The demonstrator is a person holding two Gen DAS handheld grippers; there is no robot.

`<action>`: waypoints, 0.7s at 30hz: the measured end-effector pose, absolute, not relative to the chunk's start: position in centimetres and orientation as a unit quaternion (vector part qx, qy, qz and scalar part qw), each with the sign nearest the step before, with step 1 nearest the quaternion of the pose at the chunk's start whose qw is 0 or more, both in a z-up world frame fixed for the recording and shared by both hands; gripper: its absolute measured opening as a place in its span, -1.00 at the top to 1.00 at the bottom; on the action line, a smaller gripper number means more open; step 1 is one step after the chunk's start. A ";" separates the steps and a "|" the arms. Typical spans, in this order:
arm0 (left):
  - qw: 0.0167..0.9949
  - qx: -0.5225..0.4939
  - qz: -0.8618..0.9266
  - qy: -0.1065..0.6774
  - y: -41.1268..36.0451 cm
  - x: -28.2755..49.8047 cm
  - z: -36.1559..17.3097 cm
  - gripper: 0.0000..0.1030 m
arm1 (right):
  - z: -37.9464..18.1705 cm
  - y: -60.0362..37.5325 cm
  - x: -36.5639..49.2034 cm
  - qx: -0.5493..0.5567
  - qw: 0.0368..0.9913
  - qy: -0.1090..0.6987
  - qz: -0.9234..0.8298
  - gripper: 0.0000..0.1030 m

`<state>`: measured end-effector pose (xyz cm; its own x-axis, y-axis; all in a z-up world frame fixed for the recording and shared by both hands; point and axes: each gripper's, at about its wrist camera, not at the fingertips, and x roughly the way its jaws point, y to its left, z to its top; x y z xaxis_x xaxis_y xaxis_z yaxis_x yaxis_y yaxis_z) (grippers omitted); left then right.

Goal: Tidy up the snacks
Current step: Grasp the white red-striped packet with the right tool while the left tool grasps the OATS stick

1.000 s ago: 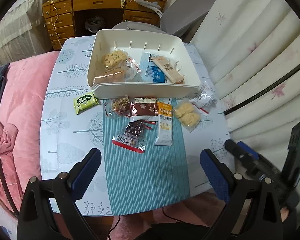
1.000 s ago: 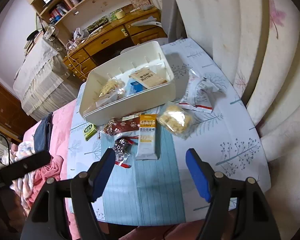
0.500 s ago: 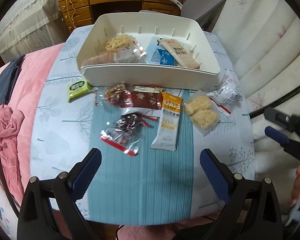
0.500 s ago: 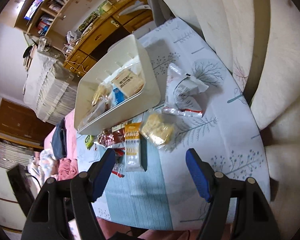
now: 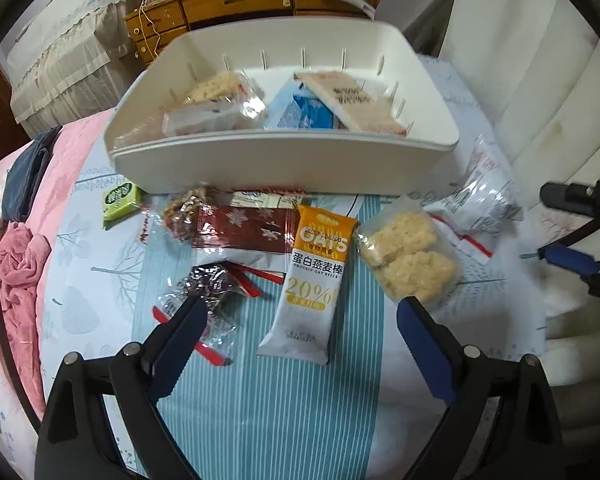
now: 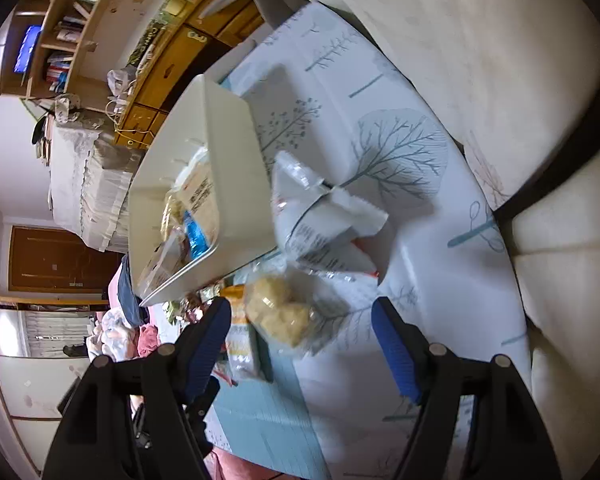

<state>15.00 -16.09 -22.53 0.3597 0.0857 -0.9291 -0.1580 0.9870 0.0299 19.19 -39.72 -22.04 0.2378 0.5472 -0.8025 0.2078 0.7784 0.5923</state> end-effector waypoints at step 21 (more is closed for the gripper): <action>0.767 -0.020 0.138 0.626 -16.6 17.9 -29.4 -0.25 | -27.0 -38.0 25.4 0.265 0.712 0.635 0.141 -0.42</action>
<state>17.95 -16.57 -29.37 0.1776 0.1860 -0.9664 -0.2371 0.9612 0.1414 25.38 -37.97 -26.99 0.1541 0.5375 -0.8291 0.1367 0.8194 0.5566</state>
